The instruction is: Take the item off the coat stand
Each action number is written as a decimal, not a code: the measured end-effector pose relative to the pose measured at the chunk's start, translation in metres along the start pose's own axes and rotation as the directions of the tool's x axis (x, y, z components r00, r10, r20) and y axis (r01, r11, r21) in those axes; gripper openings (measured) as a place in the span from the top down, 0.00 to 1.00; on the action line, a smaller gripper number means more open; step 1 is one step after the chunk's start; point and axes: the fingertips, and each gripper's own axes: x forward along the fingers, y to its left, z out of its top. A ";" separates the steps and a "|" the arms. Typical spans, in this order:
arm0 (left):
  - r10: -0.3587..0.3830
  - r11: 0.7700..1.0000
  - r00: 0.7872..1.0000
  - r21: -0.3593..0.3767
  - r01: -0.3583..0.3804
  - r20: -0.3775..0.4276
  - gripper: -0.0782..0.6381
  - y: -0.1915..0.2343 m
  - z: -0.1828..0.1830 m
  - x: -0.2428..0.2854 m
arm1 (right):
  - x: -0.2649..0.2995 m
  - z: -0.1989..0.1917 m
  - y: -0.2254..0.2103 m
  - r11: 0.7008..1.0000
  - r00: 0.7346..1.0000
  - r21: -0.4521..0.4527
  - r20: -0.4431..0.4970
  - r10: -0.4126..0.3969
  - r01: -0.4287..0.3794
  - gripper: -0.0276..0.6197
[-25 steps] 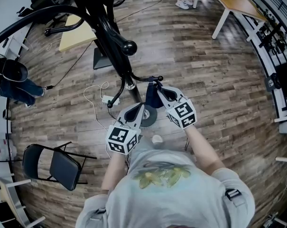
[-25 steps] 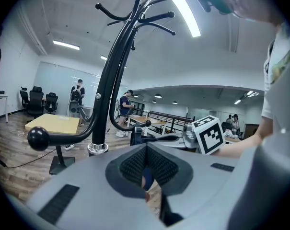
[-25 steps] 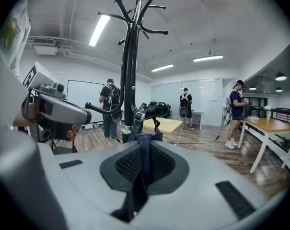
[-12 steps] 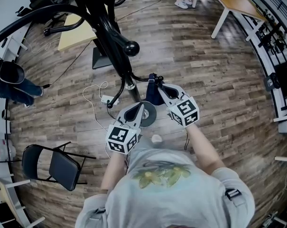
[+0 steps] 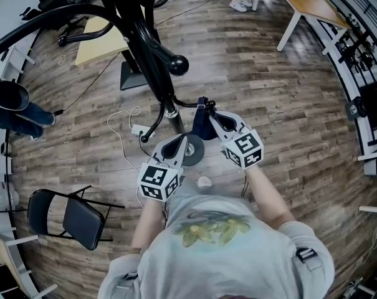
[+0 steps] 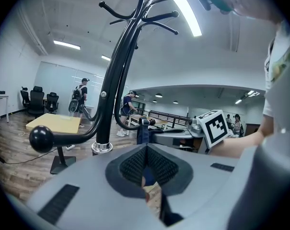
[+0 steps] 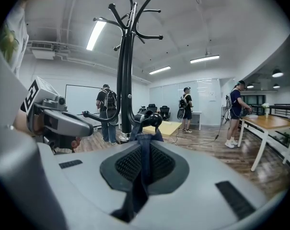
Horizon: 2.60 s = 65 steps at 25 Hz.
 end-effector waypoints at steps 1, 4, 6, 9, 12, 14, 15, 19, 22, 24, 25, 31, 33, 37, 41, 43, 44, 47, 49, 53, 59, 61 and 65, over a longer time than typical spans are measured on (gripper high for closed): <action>-0.001 1.000 1.000 -0.001 0.001 0.000 0.87 0.001 0.000 0.000 | -0.001 0.001 -0.001 1.000 1.000 0.002 0.002 -0.003 0.003 0.93; -0.003 1.000 1.000 -0.002 0.003 -0.003 0.87 0.001 -0.001 0.000 | -0.005 0.003 -0.003 1.000 1.000 0.005 0.006 -0.012 0.012 0.93; -0.004 1.000 1.000 -0.003 0.004 -0.006 0.87 0.001 -0.001 0.000 | -0.007 0.004 -0.004 1.000 1.000 0.004 0.009 -0.018 0.018 0.93; -0.008 1.000 1.000 -0.005 0.008 -0.010 0.87 0.000 -0.003 0.000 | -0.012 0.005 -0.006 1.000 1.000 0.004 0.014 -0.026 0.026 0.93; -0.013 1.000 1.000 -0.006 0.013 -0.013 0.87 -0.002 -0.006 0.001 | -0.016 0.005 -0.006 0.999 0.999 0.008 0.020 -0.031 0.031 0.93; -0.015 1.000 1.000 -0.007 0.015 -0.016 0.87 -0.002 -0.007 0.003 | -0.017 0.006 -0.008 0.999 0.999 0.010 0.025 -0.035 0.035 0.93; -0.016 1.000 1.000 -0.008 0.016 -0.017 0.87 -0.001 -0.007 0.004 | -0.018 0.007 -0.009 0.999 0.999 0.011 0.028 -0.038 0.037 0.93; -0.020 1.000 1.000 -0.008 0.020 -0.020 0.87 -0.003 -0.008 0.006 | -0.022 0.012 -0.012 0.999 0.998 0.016 0.045 -0.049 0.048 0.93; -0.021 1.000 1.000 -0.008 0.020 -0.017 0.87 -0.004 -0.007 0.006 | -0.027 0.016 -0.014 0.998 0.997 0.021 0.057 -0.057 0.056 0.93; -0.019 1.000 1.000 -0.007 0.019 -0.015 0.87 -0.004 -0.006 0.006 | -0.031 0.017 -0.015 0.998 0.996 0.025 0.063 -0.063 0.062 0.93; -0.019 1.000 1.000 -0.007 0.019 -0.014 0.87 -0.004 -0.005 0.006 | -0.033 0.017 -0.015 0.997 0.996 0.027 0.065 -0.067 0.066 0.93; -0.025 1.000 1.000 -0.010 0.025 -0.016 0.87 -0.006 -0.006 0.007 | -0.043 0.015 -0.014 0.996 0.994 0.028 0.072 -0.086 0.084 0.93; -0.025 1.000 1.000 -0.009 0.025 -0.015 0.87 -0.007 -0.005 0.007 | -0.048 0.015 -0.013 0.996 0.993 0.026 0.076 -0.092 0.091 0.93; -0.026 1.000 1.000 -0.009 0.026 -0.013 0.87 -0.008 -0.004 0.007 | -0.056 0.016 -0.010 0.995 0.992 0.025 0.083 -0.098 0.096 0.93; -0.033 0.999 0.999 -0.002 0.033 -0.011 0.87 -0.012 -0.001 0.008 | -0.063 0.015 -0.005 0.995 0.992 0.034 0.089 -0.094 0.091 0.93; -0.040 0.999 0.999 0.003 0.040 -0.007 0.87 -0.015 0.001 0.008 | -0.066 0.015 -0.002 0.995 0.992 0.042 0.092 -0.089 0.086 0.93; -0.042 0.999 0.999 0.004 0.042 -0.006 0.87 -0.016 0.002 0.009 | -0.068 0.014 -0.001 0.995 0.992 0.047 0.094 -0.087 0.083 0.93; -0.049 0.999 0.999 0.001 0.049 -0.003 0.87 -0.019 0.003 0.010 | -0.071 0.012 0.001 0.996 0.991 0.052 0.102 -0.082 0.077 0.93; -0.052 0.999 0.999 -0.003 0.052 0.000 0.87 -0.020 0.005 0.011 | -0.075 0.010 0.003 0.996 0.991 0.052 0.108 -0.081 0.076 0.93; -0.055 0.998 0.998 -0.002 0.055 0.001 0.87 -0.023 0.006 0.012 | -0.080 0.007 0.008 0.996 0.991 0.054 0.107 -0.077 0.071 0.93; -0.068 0.998 0.998 0.002 0.068 -0.012 0.87 -0.033 0.003 0.015 | -0.084 0.004 0.013 0.997 0.993 0.056 0.095 -0.067 0.062 0.93; -0.075 0.997 0.997 0.004 0.075 -0.015 0.87 -0.035 0.002 0.016 | -0.085 0.003 0.014 0.997 0.993 0.055 0.096 -0.062 0.057 0.93; -0.084 0.996 0.996 0.004 0.084 -0.018 0.87 -0.041 -0.001 0.018 | -0.088 0.000 0.015 0.997 0.993 0.058 0.101 -0.054 0.049 0.93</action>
